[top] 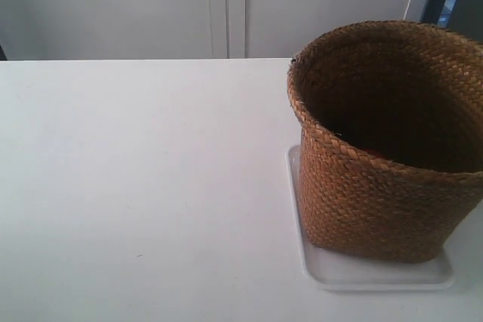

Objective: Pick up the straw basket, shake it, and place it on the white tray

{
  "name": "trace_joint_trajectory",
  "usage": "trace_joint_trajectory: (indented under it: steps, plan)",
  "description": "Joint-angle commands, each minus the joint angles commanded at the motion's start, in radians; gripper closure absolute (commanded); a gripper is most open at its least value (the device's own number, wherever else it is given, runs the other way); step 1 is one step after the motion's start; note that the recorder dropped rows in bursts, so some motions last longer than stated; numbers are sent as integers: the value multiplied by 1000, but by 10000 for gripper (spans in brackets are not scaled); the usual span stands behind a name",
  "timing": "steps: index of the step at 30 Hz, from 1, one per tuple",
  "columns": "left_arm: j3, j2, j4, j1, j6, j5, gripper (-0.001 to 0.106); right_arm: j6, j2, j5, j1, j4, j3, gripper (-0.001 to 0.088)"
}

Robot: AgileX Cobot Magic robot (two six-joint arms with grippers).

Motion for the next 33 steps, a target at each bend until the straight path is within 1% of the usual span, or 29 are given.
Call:
trace_joint_trajectory:
  steps: [5, 8, 11, 13, 16, 19, 22, 25, 28, 33]
  plan:
    - [0, 0, 0, 0, 0, 0, 1053, 0, 0, 0, 0, 0, 0, 868]
    - [0, 0, 95, 0, 93, 5, 1053, 0, 0, 0, 0, 0, 0, 868]
    - [9, -12, 125, 11, 105, -21, 1053, 0, 0, 0, 0, 0, 0, 868]
    - [25, -30, 121, 57, 107, -23, 1053, 0, 0, -2, 0, 0, 0, 868]
    - [84, -71, 113, 198, 93, -29, 1053, 0, 0, -2, 0, 0, 0, 868]
    - [160, -106, 100, 327, 57, -93, 1053, 0, 0, -2, 0, 0, 0, 868]
    - [233, -146, 78, 429, 11, -155, 1053, 0, 0, -2, 0, 0, 0, 868]
    - [316, -202, 61, 499, 11, -171, 1053, 0, 0, -2, 0, 0, 0, 868]
    - [400, -261, 61, 546, 13, -224, 1053, 0, 0, -2, 0, 0, 0, 868]
    - [513, -342, 61, 627, 20, -283, 1053, 0, 0, -2, 0, 0, 0, 868]
